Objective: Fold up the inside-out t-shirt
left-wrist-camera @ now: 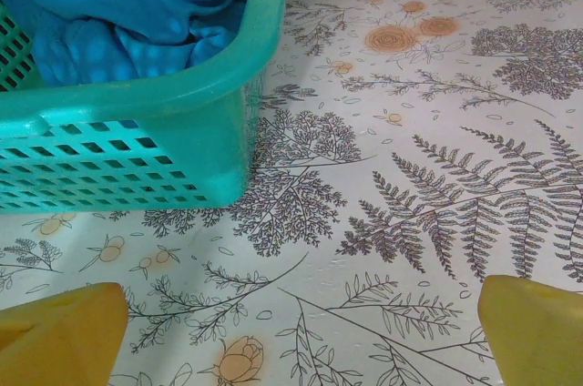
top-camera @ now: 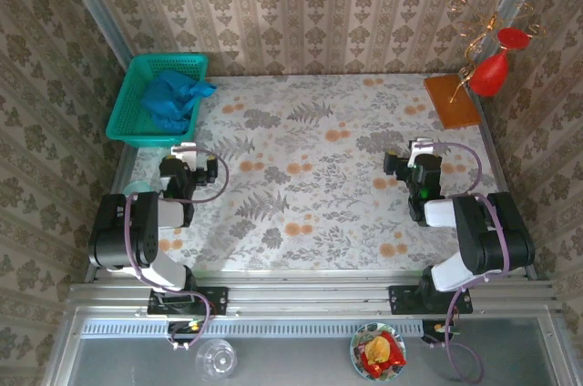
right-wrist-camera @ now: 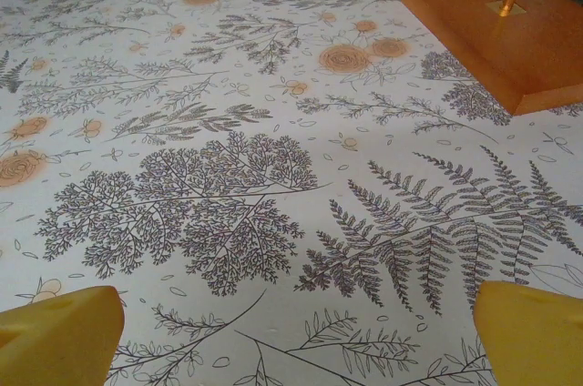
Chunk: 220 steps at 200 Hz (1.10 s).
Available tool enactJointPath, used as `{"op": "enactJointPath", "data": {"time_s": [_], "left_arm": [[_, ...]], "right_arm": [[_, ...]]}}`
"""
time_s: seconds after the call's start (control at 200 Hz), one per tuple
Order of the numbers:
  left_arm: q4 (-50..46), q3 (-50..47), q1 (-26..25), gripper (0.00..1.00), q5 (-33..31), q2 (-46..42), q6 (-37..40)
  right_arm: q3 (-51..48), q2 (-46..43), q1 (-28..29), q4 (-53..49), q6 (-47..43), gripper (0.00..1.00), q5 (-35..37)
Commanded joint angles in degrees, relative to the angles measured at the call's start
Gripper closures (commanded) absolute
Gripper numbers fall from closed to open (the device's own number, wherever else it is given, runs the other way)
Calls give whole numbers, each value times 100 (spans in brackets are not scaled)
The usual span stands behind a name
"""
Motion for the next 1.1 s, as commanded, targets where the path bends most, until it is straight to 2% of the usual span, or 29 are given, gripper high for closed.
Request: {"op": "enactJointPath", "data": {"time_s": [0.0,1.095], "left_arm": [[95,124,-28,0,13,8,58],[51,152,7,0,-85,1,-14]], "right_arm": [[124,58,42,224,-105,0,143],[126,59,33,220,-107,0,145]]}}
